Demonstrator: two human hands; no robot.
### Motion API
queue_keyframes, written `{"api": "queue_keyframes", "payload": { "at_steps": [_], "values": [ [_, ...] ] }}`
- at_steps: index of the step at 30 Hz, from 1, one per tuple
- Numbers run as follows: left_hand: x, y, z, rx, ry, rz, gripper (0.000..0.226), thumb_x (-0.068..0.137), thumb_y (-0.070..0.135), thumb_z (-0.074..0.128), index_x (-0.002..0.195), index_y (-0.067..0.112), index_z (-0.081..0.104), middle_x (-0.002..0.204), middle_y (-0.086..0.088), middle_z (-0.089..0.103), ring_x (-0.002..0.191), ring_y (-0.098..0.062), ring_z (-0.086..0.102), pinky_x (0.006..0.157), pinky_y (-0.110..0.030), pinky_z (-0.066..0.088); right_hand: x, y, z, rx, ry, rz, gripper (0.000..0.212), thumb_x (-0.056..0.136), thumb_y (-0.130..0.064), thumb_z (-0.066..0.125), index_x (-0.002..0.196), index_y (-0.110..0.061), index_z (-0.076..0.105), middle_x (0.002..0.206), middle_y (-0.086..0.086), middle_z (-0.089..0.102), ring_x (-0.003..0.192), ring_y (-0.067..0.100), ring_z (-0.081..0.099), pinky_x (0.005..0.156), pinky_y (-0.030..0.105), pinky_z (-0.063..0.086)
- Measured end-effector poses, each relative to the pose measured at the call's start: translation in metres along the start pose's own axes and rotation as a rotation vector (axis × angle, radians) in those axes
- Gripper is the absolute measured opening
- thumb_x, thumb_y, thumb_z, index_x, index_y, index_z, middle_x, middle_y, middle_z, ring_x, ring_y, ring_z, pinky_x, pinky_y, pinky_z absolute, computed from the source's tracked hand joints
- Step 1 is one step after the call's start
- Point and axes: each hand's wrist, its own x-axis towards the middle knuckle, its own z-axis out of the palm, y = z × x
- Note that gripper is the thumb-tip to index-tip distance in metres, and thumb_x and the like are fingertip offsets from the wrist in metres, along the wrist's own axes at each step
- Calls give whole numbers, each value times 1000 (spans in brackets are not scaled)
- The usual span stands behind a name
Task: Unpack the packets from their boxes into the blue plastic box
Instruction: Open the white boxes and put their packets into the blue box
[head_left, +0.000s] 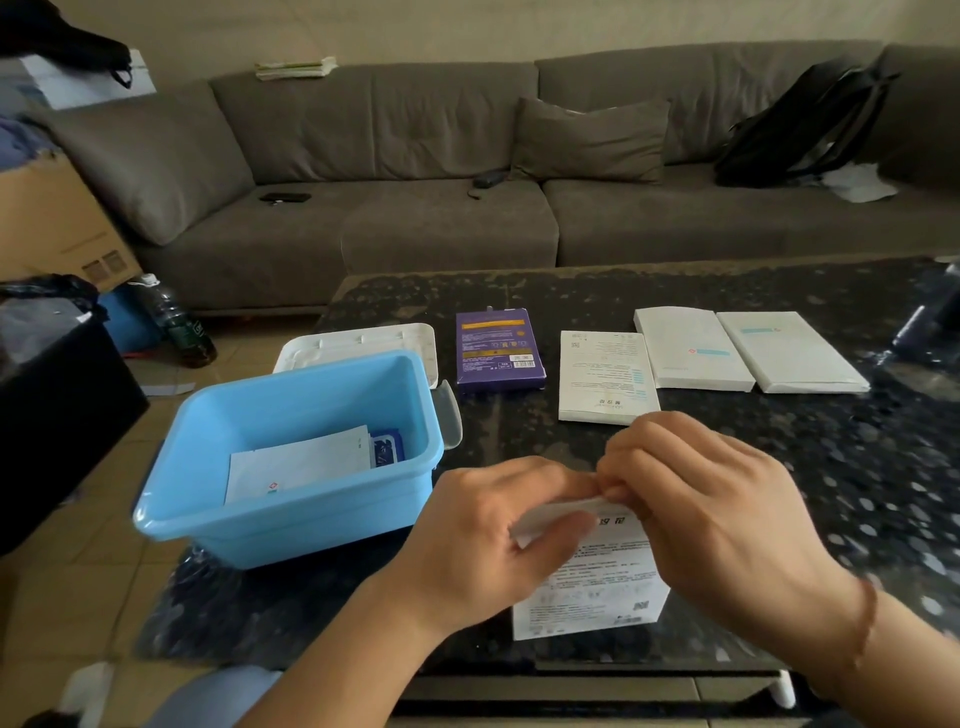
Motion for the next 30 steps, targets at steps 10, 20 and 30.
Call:
{"api": "queue_keyframes", "payload": {
  "at_steps": [10, 20, 30],
  "values": [
    [2, -2, 2, -53, 4, 18, 21, 94, 17, 67, 112, 7, 72, 107, 0, 73, 96, -10, 70, 77, -32, 58, -20, 1, 17, -62, 261, -124, 6, 74, -3, 76, 80, -4, 75, 85, 8, 70, 77, 33, 66, 72, 41, 54],
    [2, 0, 3, -65, 5, -30, 21, 93, 19, 67, 112, 9, 71, 107, 3, 72, 94, -10, 68, 76, -33, 58, -36, 12, 46, -15, 378, -224, 34, 64, -6, 80, 94, -10, 66, 100, 8, 66, 85, 35, 64, 77, 50, 54],
    [5, -1, 3, -53, 1, -32, 18, 89, 18, 66, 106, 12, 69, 102, 5, 71, 90, -9, 68, 74, -33, 57, -24, 9, 25, 506, 334, 171, 17, 82, -14, 65, 97, -7, 69, 102, 9, 67, 96, 25, 64, 80, 37, 52]
  ]
}}
